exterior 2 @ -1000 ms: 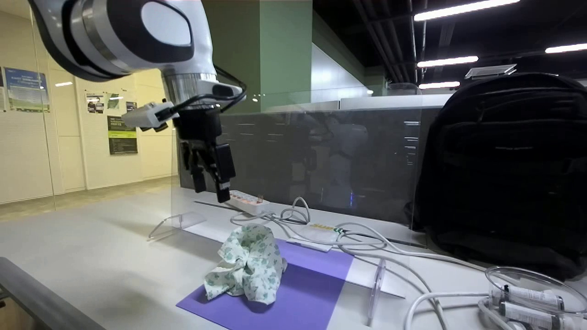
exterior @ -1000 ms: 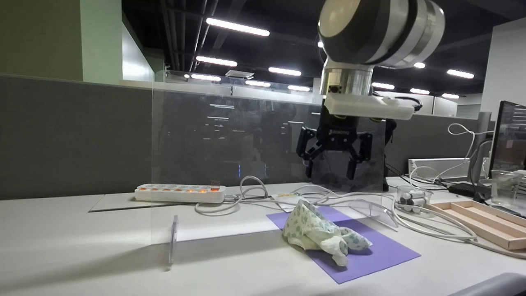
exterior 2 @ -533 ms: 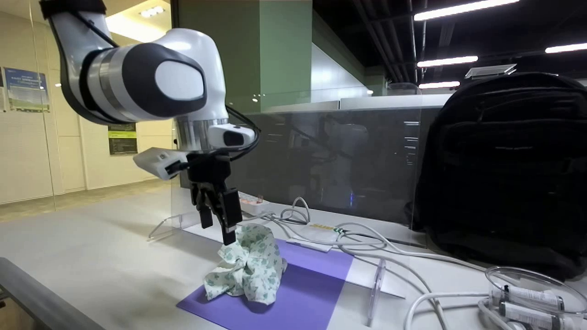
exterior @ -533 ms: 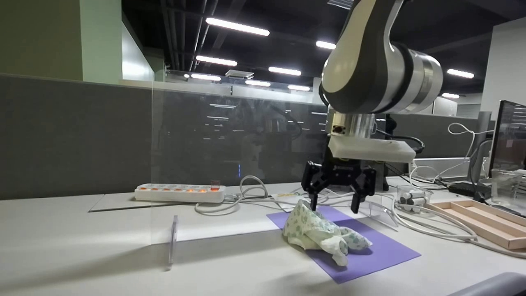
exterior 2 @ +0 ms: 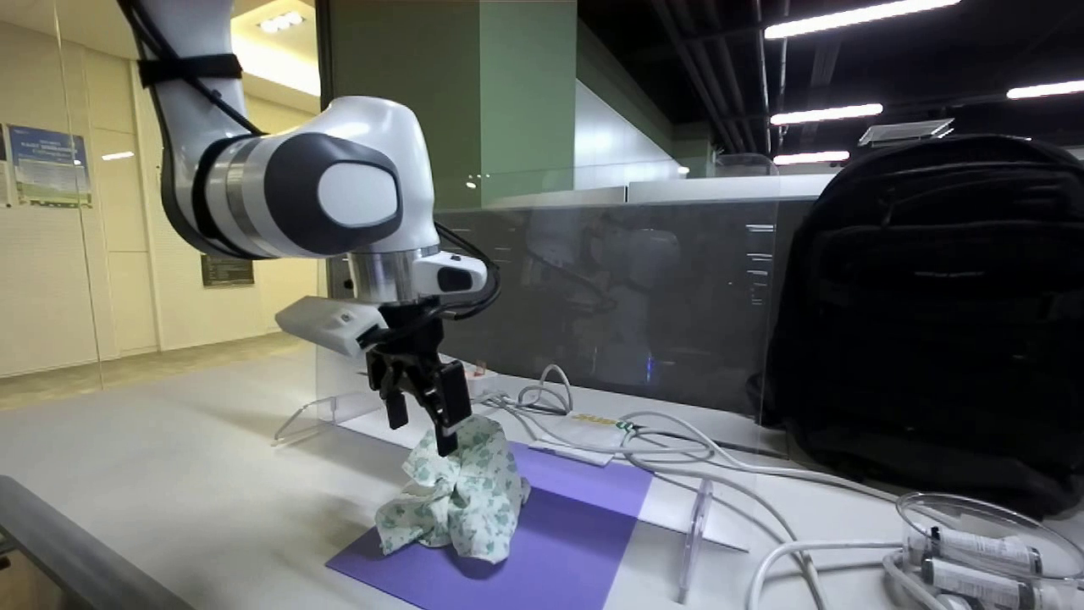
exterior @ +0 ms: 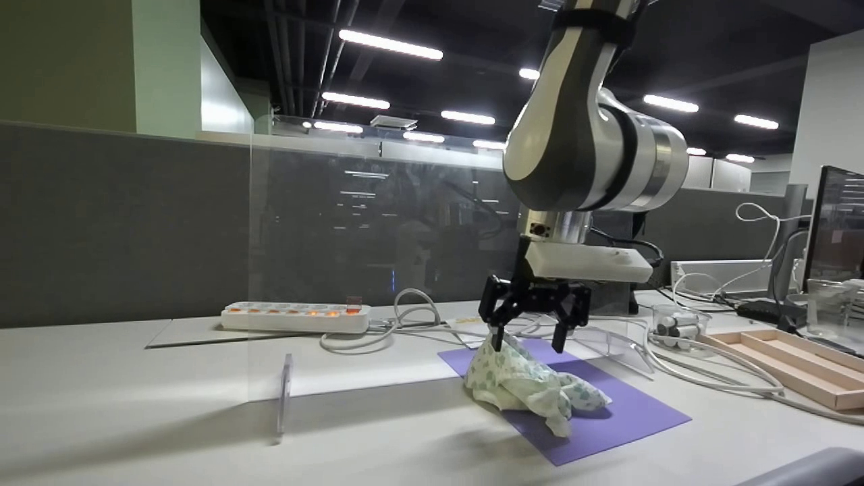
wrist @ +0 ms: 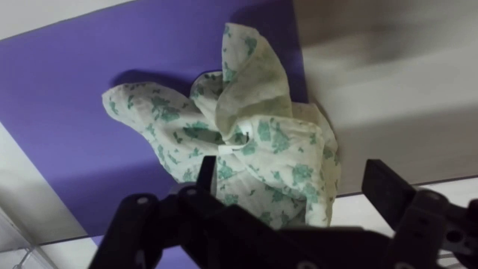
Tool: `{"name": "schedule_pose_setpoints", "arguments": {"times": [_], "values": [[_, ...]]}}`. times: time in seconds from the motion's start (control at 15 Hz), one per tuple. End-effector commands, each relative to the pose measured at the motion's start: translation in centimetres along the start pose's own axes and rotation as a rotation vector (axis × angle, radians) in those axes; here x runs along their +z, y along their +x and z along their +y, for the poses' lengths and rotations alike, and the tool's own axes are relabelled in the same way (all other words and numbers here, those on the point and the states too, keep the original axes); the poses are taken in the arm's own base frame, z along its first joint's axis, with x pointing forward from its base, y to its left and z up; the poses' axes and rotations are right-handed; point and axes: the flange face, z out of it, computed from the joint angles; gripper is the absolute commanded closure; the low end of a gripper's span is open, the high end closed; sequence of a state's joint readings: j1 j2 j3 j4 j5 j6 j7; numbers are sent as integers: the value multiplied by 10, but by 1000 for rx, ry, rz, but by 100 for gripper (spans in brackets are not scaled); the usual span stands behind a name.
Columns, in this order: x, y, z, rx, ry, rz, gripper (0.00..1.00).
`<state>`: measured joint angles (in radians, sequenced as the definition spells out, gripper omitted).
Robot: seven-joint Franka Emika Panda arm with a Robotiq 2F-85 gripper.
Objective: Hang the towel on the transparent stand on table
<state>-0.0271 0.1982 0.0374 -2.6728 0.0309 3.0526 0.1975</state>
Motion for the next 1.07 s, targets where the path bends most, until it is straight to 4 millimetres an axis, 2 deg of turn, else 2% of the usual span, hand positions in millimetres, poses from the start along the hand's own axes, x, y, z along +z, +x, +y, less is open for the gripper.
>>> {"name": "schedule_pose_setpoints", "arguments": {"times": [0.0,0.27,0.33,0.4,0.6,0.87,1.0], "values": [[4,20,-1,-12,1,15,0],[14,24,-10,-39,12,14,0],[16,24,-14,-45,20,12,25],[17,25,-17,-48,24,11,25],[15,25,-28,-53,54,6,47],[1,23,-49,-52,147,-9,76],[-3,23,-52,-51,178,-23,89]]}}
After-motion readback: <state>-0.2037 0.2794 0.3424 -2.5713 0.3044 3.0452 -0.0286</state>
